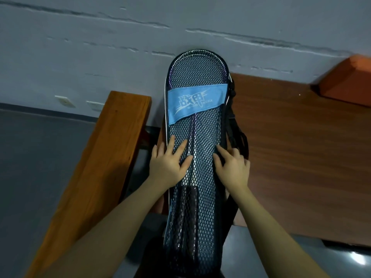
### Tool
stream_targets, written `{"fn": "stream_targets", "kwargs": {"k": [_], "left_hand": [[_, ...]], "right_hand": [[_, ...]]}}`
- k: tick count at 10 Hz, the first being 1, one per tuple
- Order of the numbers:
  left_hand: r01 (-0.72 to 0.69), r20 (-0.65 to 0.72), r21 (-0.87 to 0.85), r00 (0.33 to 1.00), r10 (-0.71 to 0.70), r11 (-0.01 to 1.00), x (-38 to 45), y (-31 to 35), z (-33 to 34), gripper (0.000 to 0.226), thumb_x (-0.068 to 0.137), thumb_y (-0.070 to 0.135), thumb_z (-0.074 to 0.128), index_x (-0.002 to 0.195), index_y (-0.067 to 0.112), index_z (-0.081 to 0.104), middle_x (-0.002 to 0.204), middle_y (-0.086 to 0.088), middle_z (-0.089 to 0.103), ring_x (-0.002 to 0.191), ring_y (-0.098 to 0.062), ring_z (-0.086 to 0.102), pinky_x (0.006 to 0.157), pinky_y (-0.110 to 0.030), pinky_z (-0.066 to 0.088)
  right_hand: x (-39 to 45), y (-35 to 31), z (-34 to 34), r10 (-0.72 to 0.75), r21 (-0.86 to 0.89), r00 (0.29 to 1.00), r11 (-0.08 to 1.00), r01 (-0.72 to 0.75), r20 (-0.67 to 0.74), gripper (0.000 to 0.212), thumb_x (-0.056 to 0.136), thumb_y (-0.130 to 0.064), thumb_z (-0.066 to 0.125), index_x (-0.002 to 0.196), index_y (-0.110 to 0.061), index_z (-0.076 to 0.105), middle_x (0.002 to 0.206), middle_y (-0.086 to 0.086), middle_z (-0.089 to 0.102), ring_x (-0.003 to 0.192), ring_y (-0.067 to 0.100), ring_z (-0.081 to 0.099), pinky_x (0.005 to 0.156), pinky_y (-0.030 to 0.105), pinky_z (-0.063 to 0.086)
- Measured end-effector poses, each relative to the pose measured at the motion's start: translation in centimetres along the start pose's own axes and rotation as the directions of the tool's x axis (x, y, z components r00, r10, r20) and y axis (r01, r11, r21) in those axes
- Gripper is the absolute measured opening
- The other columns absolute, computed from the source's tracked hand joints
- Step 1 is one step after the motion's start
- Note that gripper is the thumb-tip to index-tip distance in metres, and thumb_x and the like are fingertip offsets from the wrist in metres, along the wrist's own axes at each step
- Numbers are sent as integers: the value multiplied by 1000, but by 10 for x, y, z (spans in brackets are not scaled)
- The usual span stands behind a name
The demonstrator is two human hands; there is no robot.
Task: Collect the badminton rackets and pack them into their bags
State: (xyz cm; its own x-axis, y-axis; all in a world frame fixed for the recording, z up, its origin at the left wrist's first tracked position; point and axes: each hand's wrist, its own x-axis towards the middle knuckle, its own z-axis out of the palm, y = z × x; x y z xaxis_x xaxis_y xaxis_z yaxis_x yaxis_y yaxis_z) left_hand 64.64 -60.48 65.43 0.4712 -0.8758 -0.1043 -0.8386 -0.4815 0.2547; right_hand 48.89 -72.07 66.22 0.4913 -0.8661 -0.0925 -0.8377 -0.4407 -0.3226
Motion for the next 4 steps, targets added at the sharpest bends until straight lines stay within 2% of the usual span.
{"fn": "stream_targets", "kwargs": {"k": [1,2,3,4], "left_hand": [[46,39,35,998,-47,998,0,4,-2,65,86,66,11,143,39,22,153,-6,22,139,-40,18,110,-57,1],[66,92,5,993,-67,998,2,3,-5,65,86,68,8,145,41,10,156,-2,6,142,-34,4,111,-51,-6],[34,170,-38,985,-27,999,4,3,-22,60,92,60,21,146,33,16,156,-7,9,142,-29,5,112,-48,-1],[5,68,-51,998,-2,999,10,10,-47,58,93,54,32,143,24,28,150,-10,27,138,-27,19,111,-42,13]], "right_hand": [[8,-4,-3,0,-41,998,999,2,56,43,94,-51,39,130,-33,53,139,8,44,125,33,39,102,45,28],[9,-5,-10,-45,-47,989,998,52,138,43,95,-46,39,135,-32,48,142,8,41,128,32,36,103,44,30],[6,-3,-26,-91,12,980,996,91,178,45,96,-43,41,139,-28,42,142,9,40,126,31,38,101,42,35],[10,-3,-53,-131,120,983,986,116,130,47,96,-38,45,140,-23,40,135,9,45,120,29,45,95,39,42]]}}
